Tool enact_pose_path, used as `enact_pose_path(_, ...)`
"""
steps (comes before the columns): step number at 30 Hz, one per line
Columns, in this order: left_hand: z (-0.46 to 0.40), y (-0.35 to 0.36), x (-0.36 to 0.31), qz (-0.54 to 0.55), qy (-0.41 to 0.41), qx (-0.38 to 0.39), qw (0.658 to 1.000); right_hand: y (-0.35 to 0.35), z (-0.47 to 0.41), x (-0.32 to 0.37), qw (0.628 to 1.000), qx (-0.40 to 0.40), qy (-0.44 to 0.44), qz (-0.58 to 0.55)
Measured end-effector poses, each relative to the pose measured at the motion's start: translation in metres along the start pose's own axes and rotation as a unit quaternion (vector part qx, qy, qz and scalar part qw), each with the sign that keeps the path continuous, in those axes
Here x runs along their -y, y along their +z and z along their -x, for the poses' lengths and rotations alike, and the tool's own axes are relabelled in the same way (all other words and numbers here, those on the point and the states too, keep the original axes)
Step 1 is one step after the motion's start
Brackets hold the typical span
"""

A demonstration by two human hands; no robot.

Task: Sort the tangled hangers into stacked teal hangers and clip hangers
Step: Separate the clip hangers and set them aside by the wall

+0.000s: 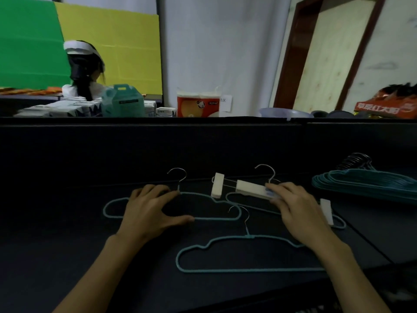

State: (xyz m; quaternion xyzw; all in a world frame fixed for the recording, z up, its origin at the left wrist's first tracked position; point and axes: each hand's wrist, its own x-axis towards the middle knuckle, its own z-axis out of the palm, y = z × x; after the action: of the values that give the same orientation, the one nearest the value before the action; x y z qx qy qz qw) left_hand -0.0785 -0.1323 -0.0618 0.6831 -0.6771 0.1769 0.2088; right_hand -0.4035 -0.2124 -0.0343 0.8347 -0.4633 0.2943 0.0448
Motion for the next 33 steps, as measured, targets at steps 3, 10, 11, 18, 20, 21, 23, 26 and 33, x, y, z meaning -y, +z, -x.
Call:
enact_pose_path(3, -0.004, -0.011, -0.004, 0.017, 0.023, -0.019, 0.999, -0.015, 0.021, 0.009, 0.999, -0.016, 0.032, -0.006)
enact_pose_path(10, 0.003, -0.017, -0.054, 0.08, 0.105, -0.045, 0.99, -0.06, 0.089, 0.028, 0.994, -0.04, 0.102, -0.008)
enact_pose_path(11, 0.005, -0.016, -0.064, 0.092, 0.118, -0.045, 0.988, -0.066, 0.101, 0.03, 0.993, -0.047, 0.111, -0.002)
enact_pose_path(18, 0.023, -0.014, -0.123, 0.142, 0.178, -0.049, 0.973, -0.097, 0.159, 0.024, 0.985, -0.073, 0.15, 0.036)
enact_pose_path(20, 0.024, -0.014, -0.135, 0.145, 0.183, -0.047, 0.971, -0.1, 0.166, 0.018, 0.984, -0.079, 0.156, 0.034)
enact_pose_path(21, 0.024, -0.015, -0.141, 0.145, 0.183, -0.043, 0.971, -0.101, 0.168, 0.014, 0.984, -0.081, 0.158, 0.032)
enact_pose_path(23, 0.023, -0.013, -0.156, 0.144, 0.183, -0.046, 0.971, -0.105, 0.173, 0.002, 0.984, -0.083, 0.158, 0.027)
enact_pose_path(26, 0.018, -0.008, -0.18, 0.146, 0.169, -0.039, 0.974, -0.11, 0.177, -0.02, 0.985, -0.083, 0.153, 0.001)
enact_pose_path(33, -0.005, 0.007, -0.277, 0.132, 0.146, -0.024, 0.98, -0.151, 0.186, -0.117, 0.986, -0.082, 0.147, -0.004)
